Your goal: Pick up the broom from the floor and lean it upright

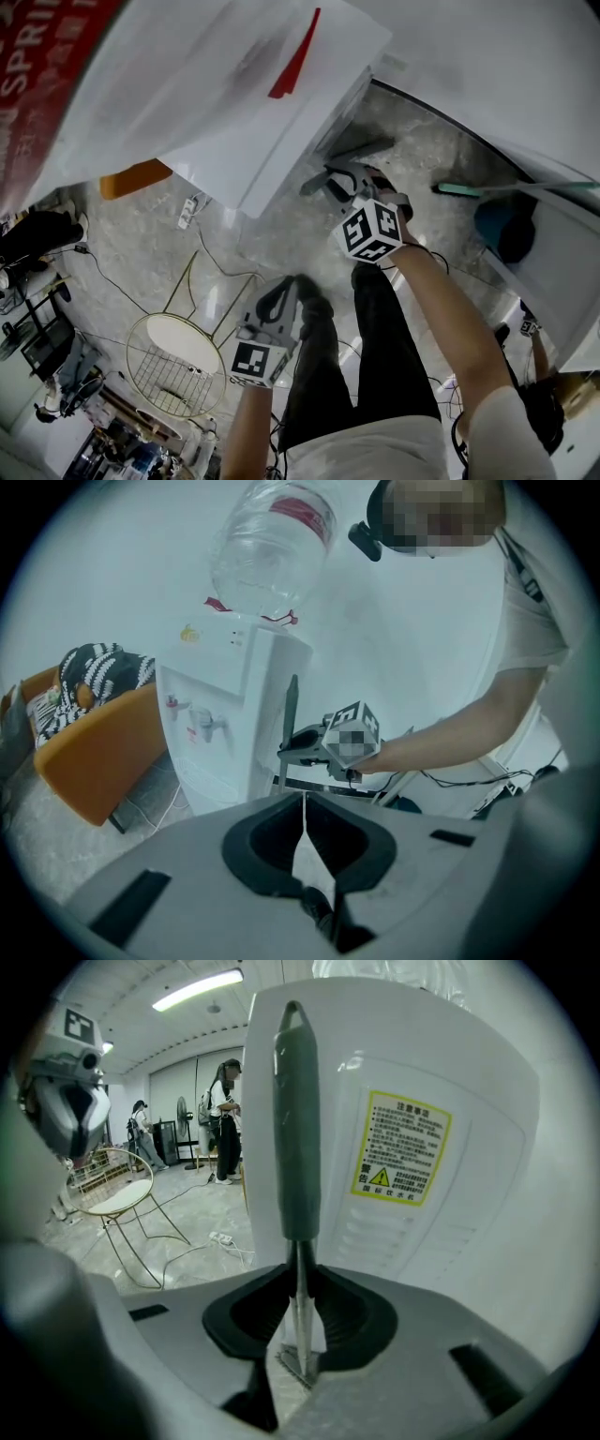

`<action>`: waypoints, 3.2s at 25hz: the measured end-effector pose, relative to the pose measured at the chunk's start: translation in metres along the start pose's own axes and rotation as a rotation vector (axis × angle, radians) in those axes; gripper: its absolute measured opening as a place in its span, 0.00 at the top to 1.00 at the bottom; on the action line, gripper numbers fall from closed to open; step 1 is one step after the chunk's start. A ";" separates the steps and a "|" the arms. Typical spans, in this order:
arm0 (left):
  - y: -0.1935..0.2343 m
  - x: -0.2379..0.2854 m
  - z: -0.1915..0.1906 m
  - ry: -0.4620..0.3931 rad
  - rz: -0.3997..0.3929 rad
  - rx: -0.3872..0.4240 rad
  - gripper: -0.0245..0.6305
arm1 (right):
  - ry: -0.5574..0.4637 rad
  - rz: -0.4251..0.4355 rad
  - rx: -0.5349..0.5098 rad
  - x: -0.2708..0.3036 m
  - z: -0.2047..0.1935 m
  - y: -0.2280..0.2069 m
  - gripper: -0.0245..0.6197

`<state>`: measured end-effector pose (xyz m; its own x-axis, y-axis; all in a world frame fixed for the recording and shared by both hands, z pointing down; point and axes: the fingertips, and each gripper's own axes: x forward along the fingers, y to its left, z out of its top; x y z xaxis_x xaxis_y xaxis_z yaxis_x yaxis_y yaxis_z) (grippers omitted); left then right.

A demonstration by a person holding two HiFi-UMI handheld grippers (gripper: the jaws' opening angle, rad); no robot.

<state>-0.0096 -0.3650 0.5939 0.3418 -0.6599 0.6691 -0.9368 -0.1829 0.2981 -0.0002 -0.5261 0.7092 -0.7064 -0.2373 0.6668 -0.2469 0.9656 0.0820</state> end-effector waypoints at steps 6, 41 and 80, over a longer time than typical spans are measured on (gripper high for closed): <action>0.006 -0.006 0.004 -0.004 -0.012 0.004 0.95 | 0.036 -0.007 0.028 -0.048 -0.018 -0.004 0.83; 0.021 -0.018 -0.074 -0.002 -0.102 -0.033 0.95 | 0.104 0.035 0.134 -0.001 -0.005 0.019 0.83; 0.006 -0.053 -0.002 -0.103 -0.022 0.010 0.95 | 0.088 0.011 0.025 -0.076 0.026 0.015 0.73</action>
<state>-0.0331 -0.3291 0.5616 0.3530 -0.7271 0.5888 -0.9301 -0.2046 0.3050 0.0319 -0.4962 0.6405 -0.6482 -0.2151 0.7305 -0.2566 0.9649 0.0564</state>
